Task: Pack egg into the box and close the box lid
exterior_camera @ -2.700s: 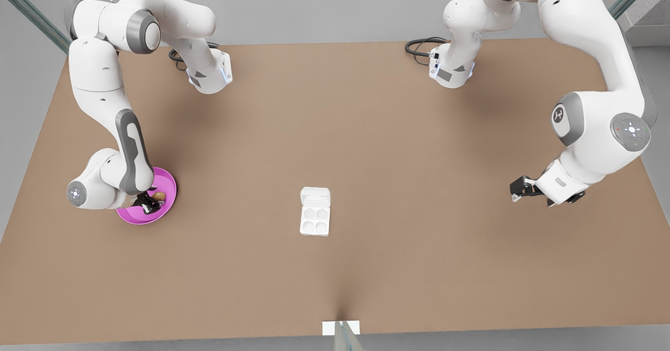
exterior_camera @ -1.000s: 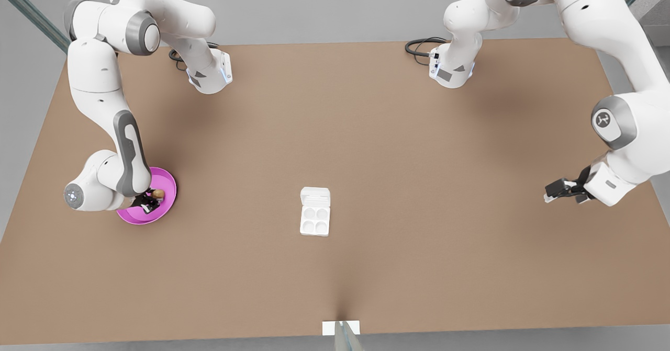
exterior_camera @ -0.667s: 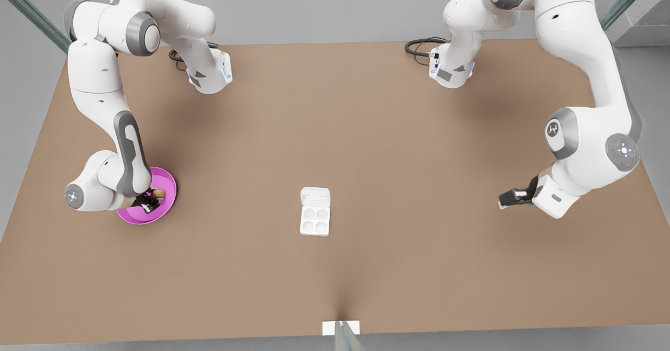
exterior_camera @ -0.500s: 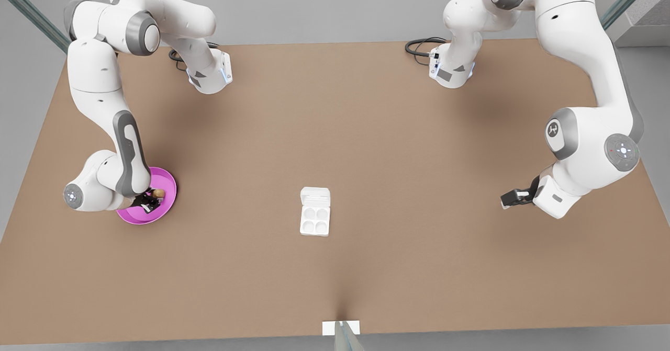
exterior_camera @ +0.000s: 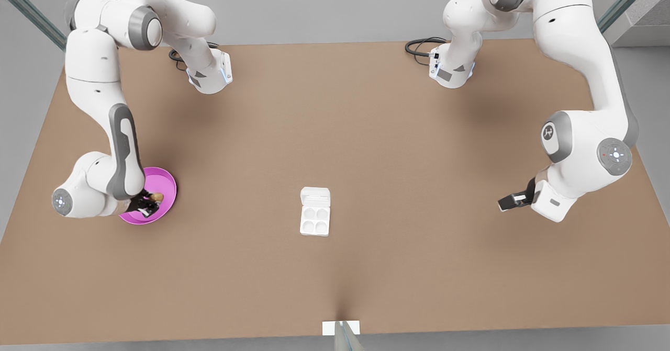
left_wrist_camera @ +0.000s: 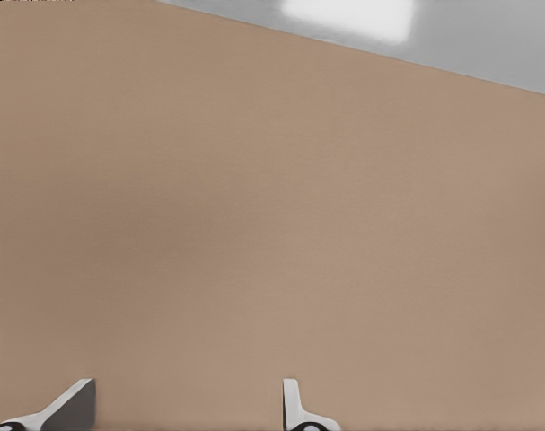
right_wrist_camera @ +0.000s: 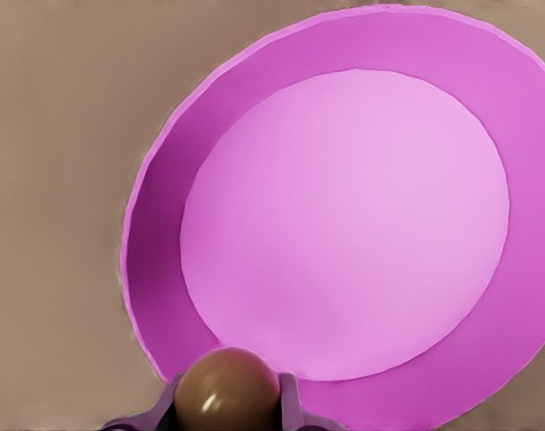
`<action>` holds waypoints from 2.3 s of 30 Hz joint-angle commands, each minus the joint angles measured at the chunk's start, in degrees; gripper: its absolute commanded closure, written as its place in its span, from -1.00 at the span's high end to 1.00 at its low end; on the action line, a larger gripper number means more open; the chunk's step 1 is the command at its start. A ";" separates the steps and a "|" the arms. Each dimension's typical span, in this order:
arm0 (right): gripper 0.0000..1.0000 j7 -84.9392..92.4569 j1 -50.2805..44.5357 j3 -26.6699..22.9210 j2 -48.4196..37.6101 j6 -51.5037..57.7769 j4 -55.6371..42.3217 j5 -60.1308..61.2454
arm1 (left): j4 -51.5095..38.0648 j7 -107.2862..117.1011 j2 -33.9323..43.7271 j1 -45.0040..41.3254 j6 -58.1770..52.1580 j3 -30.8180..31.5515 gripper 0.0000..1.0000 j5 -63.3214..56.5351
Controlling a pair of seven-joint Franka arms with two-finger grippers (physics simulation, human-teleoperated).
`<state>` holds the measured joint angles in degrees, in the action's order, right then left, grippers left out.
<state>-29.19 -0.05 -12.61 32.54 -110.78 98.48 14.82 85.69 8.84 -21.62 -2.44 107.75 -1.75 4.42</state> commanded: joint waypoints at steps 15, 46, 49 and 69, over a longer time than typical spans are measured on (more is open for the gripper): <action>0.13 -1.58 -31.68 -5.23 3.32 -5.59 -13.58 4.07 | -2.64 -5.76 -2.37 2.27 -0.18 -0.09 1.00 -2.31; 1.00 -0.87 -45.04 -4.79 13.43 -15.87 -21.31 15.94 | -2.64 -5.67 -2.46 2.80 -0.18 -0.09 1.00 -3.37; 1.00 -0.87 -45.04 -4.79 13.43 -15.87 -21.31 15.85 | -2.64 -5.67 -2.46 2.88 -0.18 -0.18 1.00 -3.37; 1.00 2.99 -34.41 -4.79 13.43 -18.24 -21.31 15.67 | -13.17 -18.33 -3.25 -8.71 -11.50 0.43 1.00 -3.10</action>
<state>-24.55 -32.31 -17.33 45.98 -129.01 77.12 30.47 69.83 -9.56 -24.76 -12.04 90.84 -1.37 0.77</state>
